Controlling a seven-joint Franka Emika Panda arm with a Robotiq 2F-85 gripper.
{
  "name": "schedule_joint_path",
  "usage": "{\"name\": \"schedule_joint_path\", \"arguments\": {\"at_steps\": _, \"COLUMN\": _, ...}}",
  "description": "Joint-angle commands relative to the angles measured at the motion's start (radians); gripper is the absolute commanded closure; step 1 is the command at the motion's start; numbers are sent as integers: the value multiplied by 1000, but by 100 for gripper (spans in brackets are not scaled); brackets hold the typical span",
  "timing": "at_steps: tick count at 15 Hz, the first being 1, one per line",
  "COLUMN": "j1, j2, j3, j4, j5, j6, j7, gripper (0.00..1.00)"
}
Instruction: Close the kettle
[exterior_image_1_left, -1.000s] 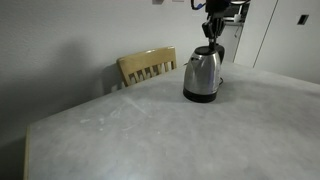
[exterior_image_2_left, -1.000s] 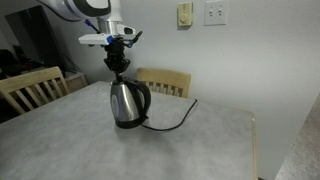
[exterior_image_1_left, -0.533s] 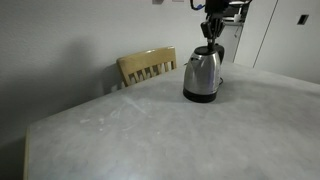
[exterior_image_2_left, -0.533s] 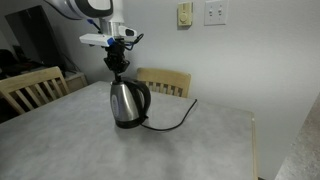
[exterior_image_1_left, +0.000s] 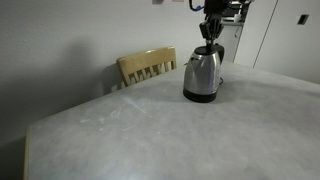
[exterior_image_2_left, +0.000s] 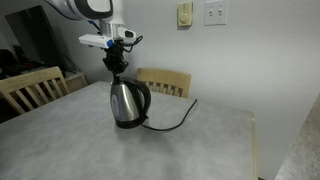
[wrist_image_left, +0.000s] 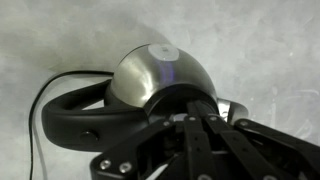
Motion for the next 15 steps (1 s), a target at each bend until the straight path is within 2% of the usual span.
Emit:
{"name": "schedule_joint_path", "arguments": {"at_steps": 1, "j1": -20, "j2": 69, "j3": 5, "j4": 11, "j5": 15, "j6": 18, "j7": -10, "gripper": 100}}
{"name": "schedule_joint_path", "arguments": {"at_steps": 9, "j1": -29, "j2": 128, "j3": 7, "j4": 70, "j5": 44, "j6": -44, "j7": -9, "gripper": 100}}
{"name": "schedule_joint_path", "arguments": {"at_steps": 11, "j1": -25, "j2": 96, "j3": 6, "j4": 47, "j5": 39, "j6": -34, "j7": -8, "gripper": 100}}
{"name": "schedule_joint_path", "arguments": {"at_steps": 15, "j1": -18, "j2": -39, "j3": 20, "j4": -77, "j5": 45, "j6": 44, "j7": -46, "gripper": 100}}
